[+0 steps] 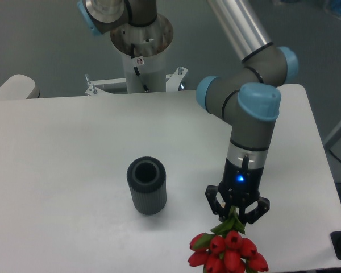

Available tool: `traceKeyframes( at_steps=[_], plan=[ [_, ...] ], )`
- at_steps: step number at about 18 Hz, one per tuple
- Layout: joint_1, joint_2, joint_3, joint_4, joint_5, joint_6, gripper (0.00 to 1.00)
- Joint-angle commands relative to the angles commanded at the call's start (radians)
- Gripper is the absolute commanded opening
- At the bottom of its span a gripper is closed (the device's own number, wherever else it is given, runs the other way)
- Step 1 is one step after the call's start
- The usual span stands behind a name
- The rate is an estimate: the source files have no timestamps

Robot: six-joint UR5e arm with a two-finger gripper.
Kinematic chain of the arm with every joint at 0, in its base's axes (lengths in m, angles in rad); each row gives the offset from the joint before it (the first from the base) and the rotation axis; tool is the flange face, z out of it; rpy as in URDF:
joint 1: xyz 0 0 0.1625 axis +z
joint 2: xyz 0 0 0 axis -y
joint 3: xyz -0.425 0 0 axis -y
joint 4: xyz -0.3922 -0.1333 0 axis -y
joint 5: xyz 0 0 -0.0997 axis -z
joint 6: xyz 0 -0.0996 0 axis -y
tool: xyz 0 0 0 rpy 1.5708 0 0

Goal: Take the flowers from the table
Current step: 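Lift the gripped tulip bundle up off the table, blooms hanging below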

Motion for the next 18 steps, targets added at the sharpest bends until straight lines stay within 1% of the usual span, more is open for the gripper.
traceKeyframes(
  at_steps=[5, 7, 10, 14, 18],
  plan=[
    [0.035, 0.014, 0.002, 0.000, -0.152, -0.006, 0.31],
    [0.066, 0.029, -0.006, 0.000, -0.198, -0.009, 0.31],
    [0.106, 0.040, -0.017, -0.002, -0.297, -0.009, 0.31],
    [0.140, 0.060, -0.049, 0.000, -0.354, -0.003, 0.31],
    [0.158, 0.060, -0.052, 0.000, -0.408, 0.002, 0.31]
  ],
)
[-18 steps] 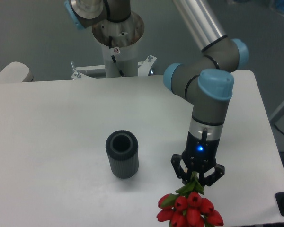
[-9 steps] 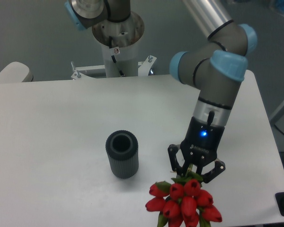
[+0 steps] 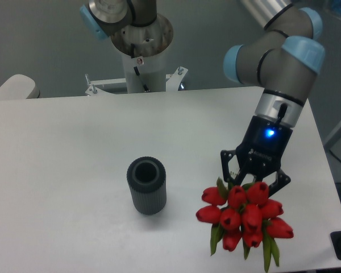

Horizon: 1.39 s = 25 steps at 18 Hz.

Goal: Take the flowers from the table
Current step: 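Lift the gripped tulip bundle up off the table, blooms hanging below, then hold the tulip bundle raised above the table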

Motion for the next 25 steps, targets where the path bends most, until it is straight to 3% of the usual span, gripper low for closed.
traceKeyframes(
  at_steps=[25],
  plan=[
    [0.005, 0.018, -0.023, 0.003, -0.002, 0.054, 0.31]
  ],
)
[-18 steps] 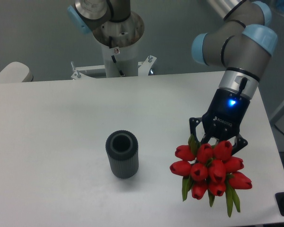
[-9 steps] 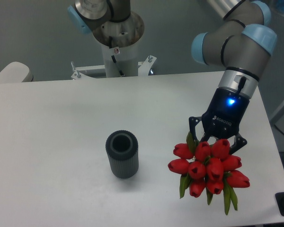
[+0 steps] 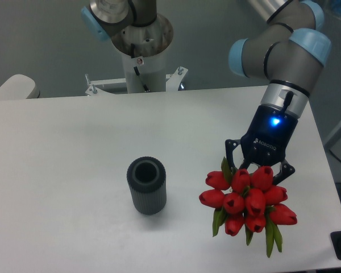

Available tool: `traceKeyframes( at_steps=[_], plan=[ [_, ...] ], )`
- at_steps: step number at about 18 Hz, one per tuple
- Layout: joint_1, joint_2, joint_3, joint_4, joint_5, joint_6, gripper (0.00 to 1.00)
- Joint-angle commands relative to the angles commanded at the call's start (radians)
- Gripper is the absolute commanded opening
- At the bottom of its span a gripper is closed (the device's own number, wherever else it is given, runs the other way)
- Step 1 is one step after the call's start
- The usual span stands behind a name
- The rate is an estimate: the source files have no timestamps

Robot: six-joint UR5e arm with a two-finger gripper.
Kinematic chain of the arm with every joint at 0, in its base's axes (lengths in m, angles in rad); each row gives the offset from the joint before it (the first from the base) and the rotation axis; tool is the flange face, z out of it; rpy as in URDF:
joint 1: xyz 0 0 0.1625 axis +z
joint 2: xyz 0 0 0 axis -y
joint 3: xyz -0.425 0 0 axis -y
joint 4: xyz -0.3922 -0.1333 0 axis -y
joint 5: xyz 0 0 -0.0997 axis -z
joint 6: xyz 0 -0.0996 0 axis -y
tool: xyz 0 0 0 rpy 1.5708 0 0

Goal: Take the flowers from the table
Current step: 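Hold the tulip bundle raised above the table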

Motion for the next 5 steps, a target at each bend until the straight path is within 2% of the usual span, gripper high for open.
traceKeyframes(
  at_steps=[5],
  plan=[
    [0.000, 0.000, -0.003, 0.000, 0.000, 0.000, 0.31]
  ],
)
